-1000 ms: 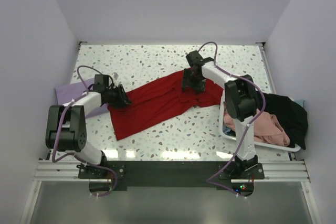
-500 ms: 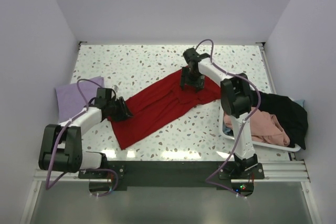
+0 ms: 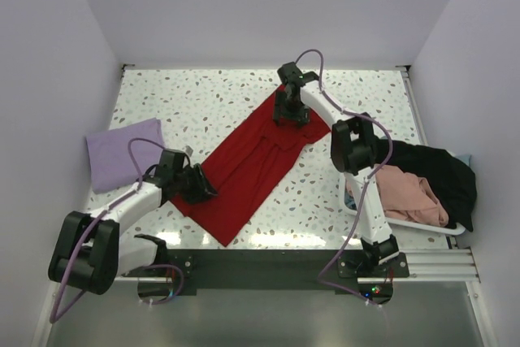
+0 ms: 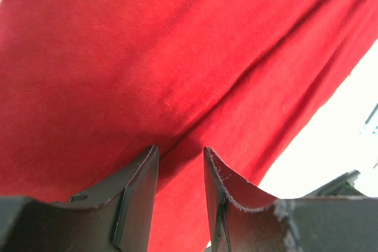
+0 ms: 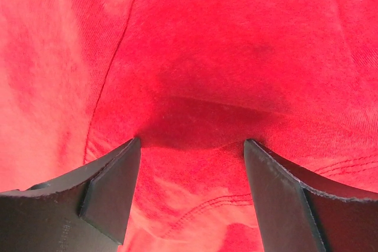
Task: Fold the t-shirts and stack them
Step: Fold the tshirt
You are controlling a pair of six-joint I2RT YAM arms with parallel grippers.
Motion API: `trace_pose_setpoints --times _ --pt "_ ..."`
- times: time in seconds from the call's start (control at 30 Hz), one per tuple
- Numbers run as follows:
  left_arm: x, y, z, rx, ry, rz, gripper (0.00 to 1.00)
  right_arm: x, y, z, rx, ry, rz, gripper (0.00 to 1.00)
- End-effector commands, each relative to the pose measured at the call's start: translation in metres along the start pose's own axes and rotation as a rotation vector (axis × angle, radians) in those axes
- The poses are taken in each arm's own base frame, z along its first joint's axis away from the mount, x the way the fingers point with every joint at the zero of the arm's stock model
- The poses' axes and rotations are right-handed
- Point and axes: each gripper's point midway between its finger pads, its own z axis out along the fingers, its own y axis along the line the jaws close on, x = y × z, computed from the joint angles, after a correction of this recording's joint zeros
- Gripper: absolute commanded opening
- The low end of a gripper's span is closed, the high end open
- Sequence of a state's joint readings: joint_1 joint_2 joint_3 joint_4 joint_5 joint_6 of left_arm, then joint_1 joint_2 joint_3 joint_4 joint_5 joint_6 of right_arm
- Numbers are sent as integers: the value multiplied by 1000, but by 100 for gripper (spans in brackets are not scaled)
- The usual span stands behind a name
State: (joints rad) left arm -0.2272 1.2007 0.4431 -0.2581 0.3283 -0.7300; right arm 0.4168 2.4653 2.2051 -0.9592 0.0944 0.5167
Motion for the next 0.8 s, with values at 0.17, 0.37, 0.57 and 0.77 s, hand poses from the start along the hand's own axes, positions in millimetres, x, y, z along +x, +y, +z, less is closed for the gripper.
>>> trace_pose_setpoints --times 0.17,0.37,0.57,0.77 --pt "29 -29 -4 82 51 2 41 -9 14 24 -84 -6 8 75" --pt "-5 -57 -29 113 -61 79 42 -35 25 -32 -163 -117 -2 79" --pt "-19 -58 -31 83 -104 161 42 -32 28 -80 -221 -149 -8 80" --pt "-4 -37 -17 63 -87 159 42 6 18 -89 -223 -100 -3 81"
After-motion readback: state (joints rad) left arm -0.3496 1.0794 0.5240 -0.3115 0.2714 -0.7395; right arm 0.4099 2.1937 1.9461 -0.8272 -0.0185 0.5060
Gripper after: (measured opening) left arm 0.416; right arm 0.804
